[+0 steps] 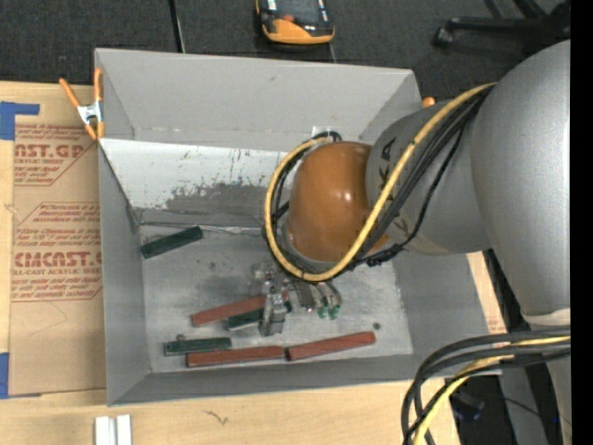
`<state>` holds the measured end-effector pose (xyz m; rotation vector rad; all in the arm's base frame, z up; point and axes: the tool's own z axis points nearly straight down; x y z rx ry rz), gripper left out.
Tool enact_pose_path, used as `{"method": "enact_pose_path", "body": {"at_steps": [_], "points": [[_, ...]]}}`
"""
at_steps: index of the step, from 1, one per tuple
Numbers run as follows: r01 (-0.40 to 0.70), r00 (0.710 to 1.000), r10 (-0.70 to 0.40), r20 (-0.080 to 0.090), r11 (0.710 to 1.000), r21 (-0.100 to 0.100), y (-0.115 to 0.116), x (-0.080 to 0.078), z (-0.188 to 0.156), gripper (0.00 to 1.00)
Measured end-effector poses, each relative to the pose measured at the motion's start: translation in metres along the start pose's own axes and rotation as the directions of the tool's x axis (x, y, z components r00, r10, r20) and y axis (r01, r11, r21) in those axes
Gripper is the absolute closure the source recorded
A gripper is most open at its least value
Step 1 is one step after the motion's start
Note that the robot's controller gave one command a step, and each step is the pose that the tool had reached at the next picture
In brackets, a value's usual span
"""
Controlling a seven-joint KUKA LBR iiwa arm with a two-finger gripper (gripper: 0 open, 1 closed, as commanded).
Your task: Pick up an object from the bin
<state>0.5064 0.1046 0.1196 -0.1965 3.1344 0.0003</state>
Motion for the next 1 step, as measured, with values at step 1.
{"method": "enact_pose_path", "body": {"at_steps": [1], "points": [[0.0,1.0,0.0,0.001,1.0,0.0,0.0,-0.0003,-0.008,1.0]]}}
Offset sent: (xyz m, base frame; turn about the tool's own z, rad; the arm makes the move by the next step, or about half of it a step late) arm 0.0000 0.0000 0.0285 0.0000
